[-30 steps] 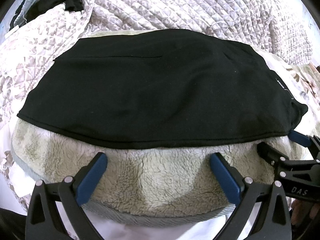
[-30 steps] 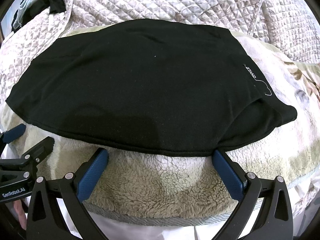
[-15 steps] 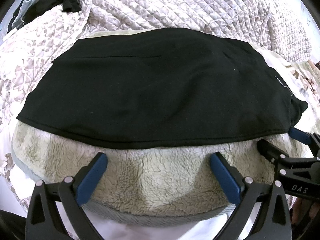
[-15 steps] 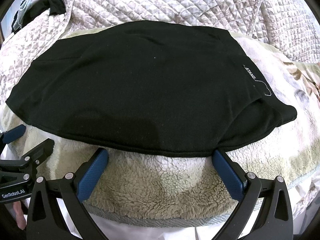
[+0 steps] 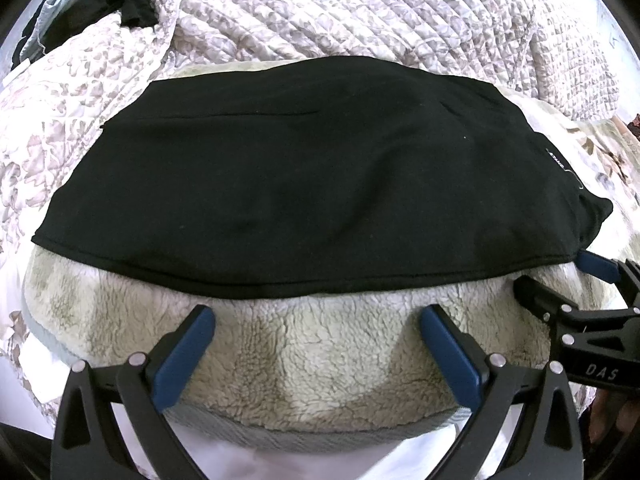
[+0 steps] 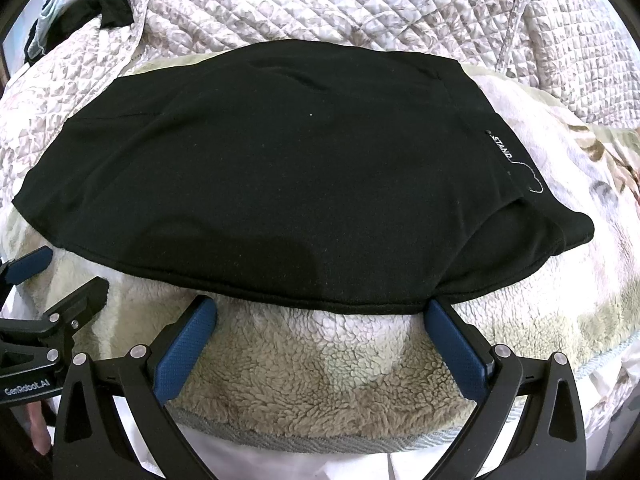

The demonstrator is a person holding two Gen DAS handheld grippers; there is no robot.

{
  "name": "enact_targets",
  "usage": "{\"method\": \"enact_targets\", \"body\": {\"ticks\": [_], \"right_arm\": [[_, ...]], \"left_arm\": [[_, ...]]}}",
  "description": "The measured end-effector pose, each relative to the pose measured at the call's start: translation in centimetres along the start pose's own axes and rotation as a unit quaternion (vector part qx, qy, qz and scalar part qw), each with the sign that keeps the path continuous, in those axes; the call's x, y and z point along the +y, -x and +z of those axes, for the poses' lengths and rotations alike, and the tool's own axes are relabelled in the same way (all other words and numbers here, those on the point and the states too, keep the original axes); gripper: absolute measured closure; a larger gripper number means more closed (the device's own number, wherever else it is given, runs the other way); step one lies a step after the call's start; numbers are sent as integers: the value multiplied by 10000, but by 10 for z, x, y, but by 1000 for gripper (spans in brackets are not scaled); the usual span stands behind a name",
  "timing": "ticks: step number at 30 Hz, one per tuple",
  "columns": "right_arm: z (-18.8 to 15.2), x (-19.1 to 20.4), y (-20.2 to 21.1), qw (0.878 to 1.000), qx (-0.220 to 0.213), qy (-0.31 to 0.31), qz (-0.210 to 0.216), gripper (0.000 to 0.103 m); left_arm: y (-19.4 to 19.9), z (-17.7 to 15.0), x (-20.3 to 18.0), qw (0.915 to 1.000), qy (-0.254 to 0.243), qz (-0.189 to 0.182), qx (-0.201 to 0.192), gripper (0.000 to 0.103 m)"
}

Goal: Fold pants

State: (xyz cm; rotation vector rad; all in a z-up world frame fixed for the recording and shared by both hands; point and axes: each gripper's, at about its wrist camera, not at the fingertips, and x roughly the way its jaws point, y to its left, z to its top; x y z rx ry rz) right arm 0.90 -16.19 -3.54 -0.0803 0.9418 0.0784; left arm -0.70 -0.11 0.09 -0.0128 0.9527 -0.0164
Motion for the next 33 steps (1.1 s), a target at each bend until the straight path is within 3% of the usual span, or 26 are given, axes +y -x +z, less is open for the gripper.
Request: {"method": "enact_targets", "body": {"ticks": [16, 26, 33], "right_arm": [[0, -4, 9, 9998, -140, -98, 115, 0], [1, -4, 16, 9992, -310, -120, 202, 0], [2, -7, 16, 9989, -341, -207, 230, 0]], "left_arm": [[6, 3, 8, 9998, 130, -172, 9, 1], [12, 6, 16, 9990, 372, -217, -67, 11], [14, 9, 22, 9985, 486, -218, -117, 12]]}}
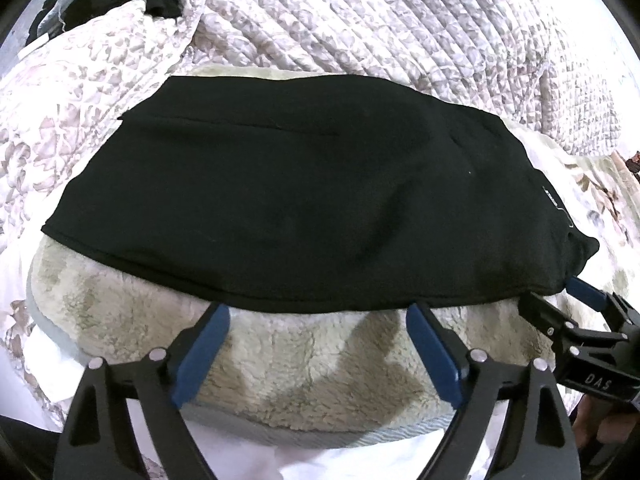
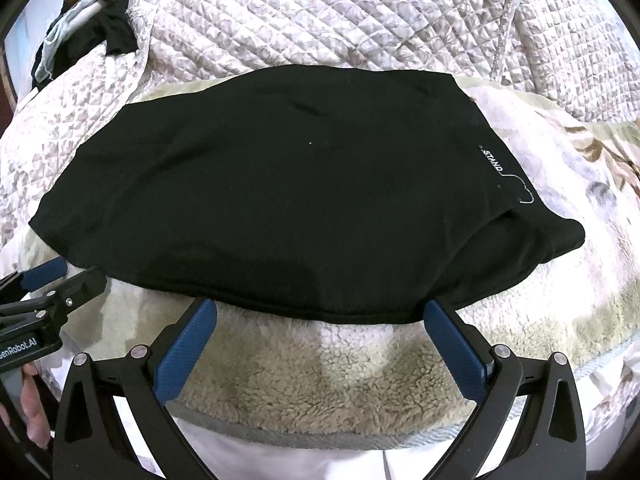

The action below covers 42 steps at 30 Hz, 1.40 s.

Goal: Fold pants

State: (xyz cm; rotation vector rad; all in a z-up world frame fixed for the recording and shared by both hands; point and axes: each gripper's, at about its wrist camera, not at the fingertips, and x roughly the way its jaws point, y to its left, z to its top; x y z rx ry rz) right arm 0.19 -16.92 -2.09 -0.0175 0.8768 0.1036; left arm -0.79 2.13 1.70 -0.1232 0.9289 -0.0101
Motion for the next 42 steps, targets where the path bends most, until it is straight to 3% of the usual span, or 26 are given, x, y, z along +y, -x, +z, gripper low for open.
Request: {"method": "enact_targets", "body": {"ticks": [31, 42], "right_arm": [[6, -20, 2, 9990, -84, -441, 25, 0], [8, -33, 6, 9971, -195, -727, -85, 0]], "left_arm": [[-1, 3, 16, 9995, 218, 197, -61, 14], [3, 5, 36, 9967, 774, -225, -95, 17]]}}
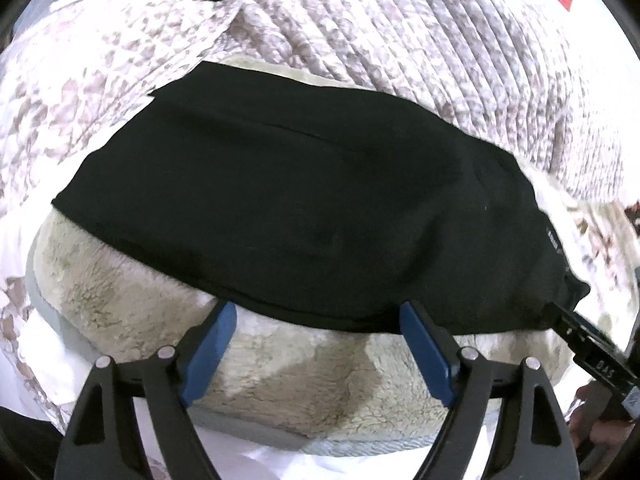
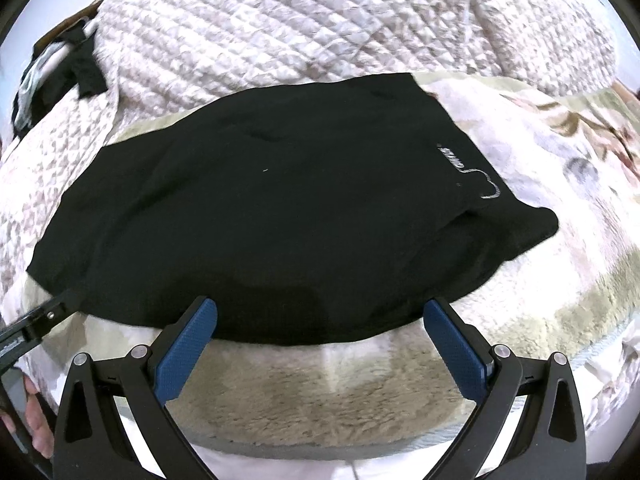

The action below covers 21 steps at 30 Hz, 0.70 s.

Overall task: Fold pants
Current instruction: 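Close the left gripper on the pants edge while the right gripper grasps it too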

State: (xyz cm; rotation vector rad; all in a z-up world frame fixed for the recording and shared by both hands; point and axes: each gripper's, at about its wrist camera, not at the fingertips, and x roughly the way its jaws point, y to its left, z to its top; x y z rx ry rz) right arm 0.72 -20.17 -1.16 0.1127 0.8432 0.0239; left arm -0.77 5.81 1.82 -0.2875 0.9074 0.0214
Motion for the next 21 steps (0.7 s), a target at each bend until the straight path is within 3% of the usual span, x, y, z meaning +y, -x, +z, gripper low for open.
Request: {"method": "enact_targets", "body": {"ticks": [7, 16, 19, 21], "right_arm": [[2, -22, -7, 9979, 186, -612, 89, 7], [19, -51, -12, 9852, -99, -1630, 523, 10], [26, -66, -16, 9771, -219, -2033, 594, 25], [29, -76, -17, 9713, -296, -2265, 667, 35]], "left_arm": [[11, 0, 32, 9975, 650, -158, -224, 27], [3, 20, 74, 9875, 1487, -149, -505, 27], [-5, 29, 91, 9804, 1865, -323, -549, 27], [-6, 35, 95, 9804, 1846, -257, -645, 27]]}}
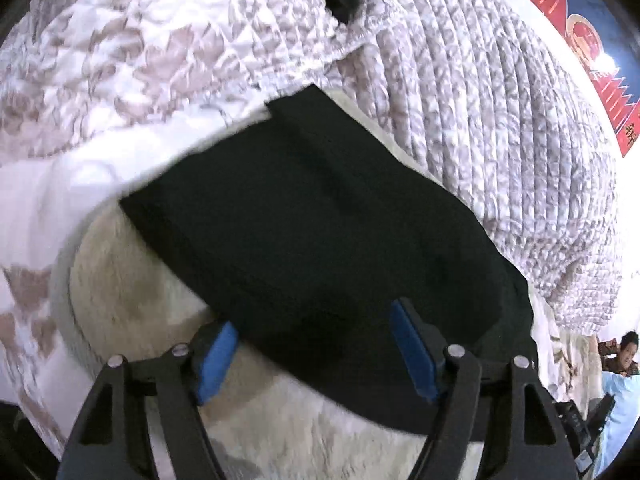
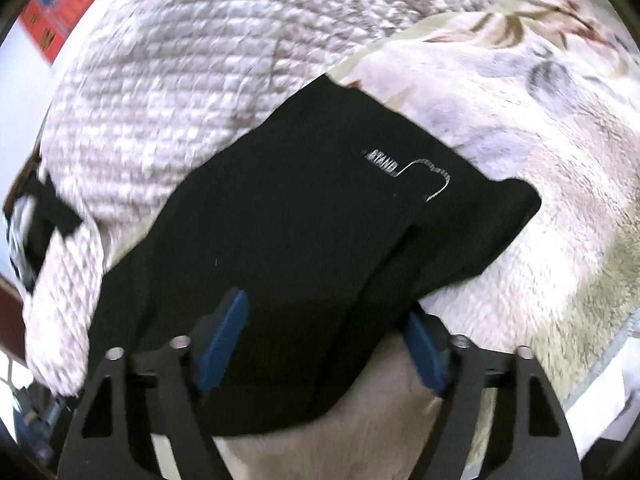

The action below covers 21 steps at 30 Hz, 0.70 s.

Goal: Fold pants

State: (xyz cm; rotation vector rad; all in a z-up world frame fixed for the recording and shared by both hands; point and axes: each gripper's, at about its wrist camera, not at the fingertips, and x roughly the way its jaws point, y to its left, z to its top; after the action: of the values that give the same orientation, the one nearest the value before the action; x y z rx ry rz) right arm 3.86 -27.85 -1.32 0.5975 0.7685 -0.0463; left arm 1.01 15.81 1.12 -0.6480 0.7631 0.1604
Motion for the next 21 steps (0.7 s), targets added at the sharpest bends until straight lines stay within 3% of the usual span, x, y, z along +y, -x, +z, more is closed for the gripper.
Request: {"method": "enact_targets", "body": {"ticks": [3, 4, 6, 9, 11, 14, 18, 21], "right_arm": [[10, -17, 1, 9990, -157, -410, 38, 56], [13, -23, 2, 9984, -203, -518, 40, 59], [17, -36, 3, 9965, -258, -796, 64, 73], [19, -48, -1, 9942, -208, -1046, 144, 81], [21, -49, -4, 9934, -195, -1110, 204, 82], [26, -48, -8, 9942, -157, -1064, 56, 97], [32, -41, 7, 9949, -229, -961, 195, 98], [36, -35, 29, 9955, -349, -841, 258, 99]], "left_arm": [[-3, 6, 4, 9999, 8, 105, -132, 40], [-4, 7, 4, 9997, -37, 184, -169, 44], [-5, 9, 6, 9990, -68, 369, -233, 65], [-6, 12, 11, 9974, -65, 644, -309, 86], [-7, 15, 12, 9970, -86, 694, -319, 90], [-7, 17, 8, 9958, -241, 832, -293, 98], [4, 21, 5, 9957, -279, 850, -239, 99], [30, 25, 1, 9945, -341, 888, -432, 99]]}}
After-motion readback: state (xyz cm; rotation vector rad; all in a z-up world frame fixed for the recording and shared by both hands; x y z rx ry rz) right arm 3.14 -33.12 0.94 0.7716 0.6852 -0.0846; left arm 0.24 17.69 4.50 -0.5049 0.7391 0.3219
